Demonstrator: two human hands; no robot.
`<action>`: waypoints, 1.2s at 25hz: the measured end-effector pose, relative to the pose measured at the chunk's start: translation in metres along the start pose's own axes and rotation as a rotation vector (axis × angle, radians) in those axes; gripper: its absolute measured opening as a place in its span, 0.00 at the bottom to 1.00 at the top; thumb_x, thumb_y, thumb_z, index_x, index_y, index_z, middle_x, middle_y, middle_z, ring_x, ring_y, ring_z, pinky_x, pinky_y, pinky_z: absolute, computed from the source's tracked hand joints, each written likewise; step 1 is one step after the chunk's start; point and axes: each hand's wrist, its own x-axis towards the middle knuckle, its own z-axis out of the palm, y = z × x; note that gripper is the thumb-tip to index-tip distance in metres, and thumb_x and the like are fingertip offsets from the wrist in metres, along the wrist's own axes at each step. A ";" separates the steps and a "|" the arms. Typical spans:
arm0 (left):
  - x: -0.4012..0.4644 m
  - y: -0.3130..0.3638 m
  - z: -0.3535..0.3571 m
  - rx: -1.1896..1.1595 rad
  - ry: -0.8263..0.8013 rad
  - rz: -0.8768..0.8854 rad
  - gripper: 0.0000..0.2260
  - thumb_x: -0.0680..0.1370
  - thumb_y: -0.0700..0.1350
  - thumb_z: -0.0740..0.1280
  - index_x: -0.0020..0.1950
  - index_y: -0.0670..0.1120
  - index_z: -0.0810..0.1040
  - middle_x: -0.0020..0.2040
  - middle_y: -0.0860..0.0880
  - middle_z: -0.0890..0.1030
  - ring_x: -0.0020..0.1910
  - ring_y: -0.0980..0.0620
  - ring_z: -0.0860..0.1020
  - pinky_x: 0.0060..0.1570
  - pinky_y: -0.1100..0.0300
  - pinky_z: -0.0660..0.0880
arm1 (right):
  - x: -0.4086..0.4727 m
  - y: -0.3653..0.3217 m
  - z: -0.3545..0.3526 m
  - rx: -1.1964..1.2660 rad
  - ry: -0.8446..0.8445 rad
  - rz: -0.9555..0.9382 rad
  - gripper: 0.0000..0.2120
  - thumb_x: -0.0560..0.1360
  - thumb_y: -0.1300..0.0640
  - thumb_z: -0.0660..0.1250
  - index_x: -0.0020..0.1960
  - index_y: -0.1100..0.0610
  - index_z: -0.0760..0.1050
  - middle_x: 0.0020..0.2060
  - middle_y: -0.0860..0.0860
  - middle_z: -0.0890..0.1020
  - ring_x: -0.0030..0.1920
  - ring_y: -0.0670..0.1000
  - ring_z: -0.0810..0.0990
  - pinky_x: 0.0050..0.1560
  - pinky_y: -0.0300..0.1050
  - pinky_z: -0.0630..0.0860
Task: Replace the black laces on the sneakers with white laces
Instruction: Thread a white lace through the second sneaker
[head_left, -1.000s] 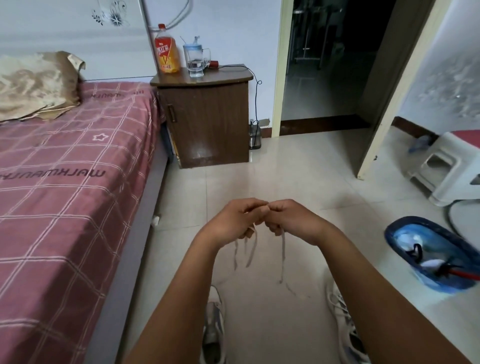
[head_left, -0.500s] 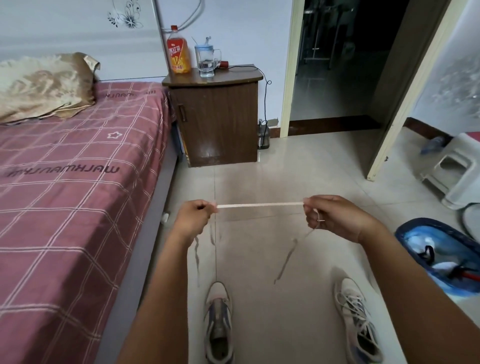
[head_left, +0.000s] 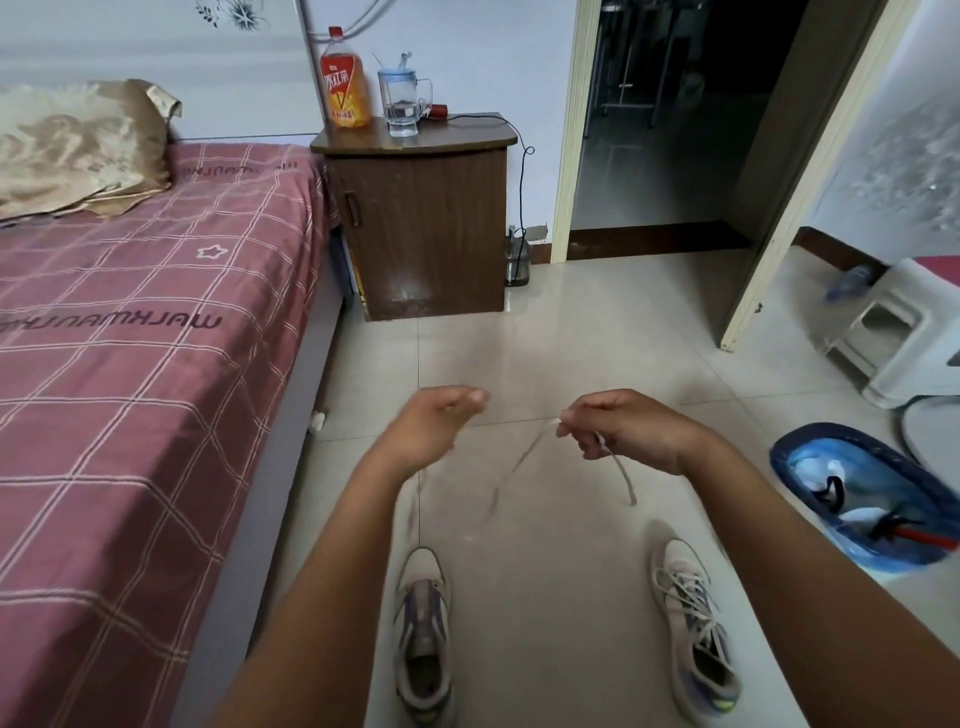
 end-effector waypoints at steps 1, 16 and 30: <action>-0.002 0.015 0.015 -0.068 -0.120 -0.004 0.11 0.79 0.53 0.62 0.54 0.51 0.81 0.50 0.54 0.81 0.28 0.64 0.72 0.26 0.70 0.68 | 0.001 -0.003 0.007 0.007 -0.030 -0.011 0.10 0.76 0.55 0.66 0.39 0.57 0.82 0.26 0.48 0.72 0.28 0.46 0.70 0.35 0.38 0.71; 0.002 -0.021 -0.018 -0.187 -0.069 -0.164 0.09 0.77 0.47 0.68 0.39 0.45 0.83 0.31 0.50 0.70 0.22 0.57 0.63 0.22 0.66 0.58 | -0.007 0.014 -0.017 0.093 -0.001 0.091 0.09 0.77 0.60 0.63 0.41 0.60 0.78 0.35 0.50 0.81 0.37 0.48 0.77 0.44 0.43 0.75; -0.003 -0.089 -0.055 -0.301 0.447 -0.131 0.09 0.79 0.41 0.64 0.58 0.41 0.77 0.40 0.49 0.76 0.29 0.56 0.69 0.25 0.68 0.67 | 0.002 0.070 -0.033 0.367 0.102 0.352 0.10 0.80 0.53 0.58 0.42 0.56 0.70 0.24 0.48 0.65 0.22 0.44 0.59 0.19 0.34 0.57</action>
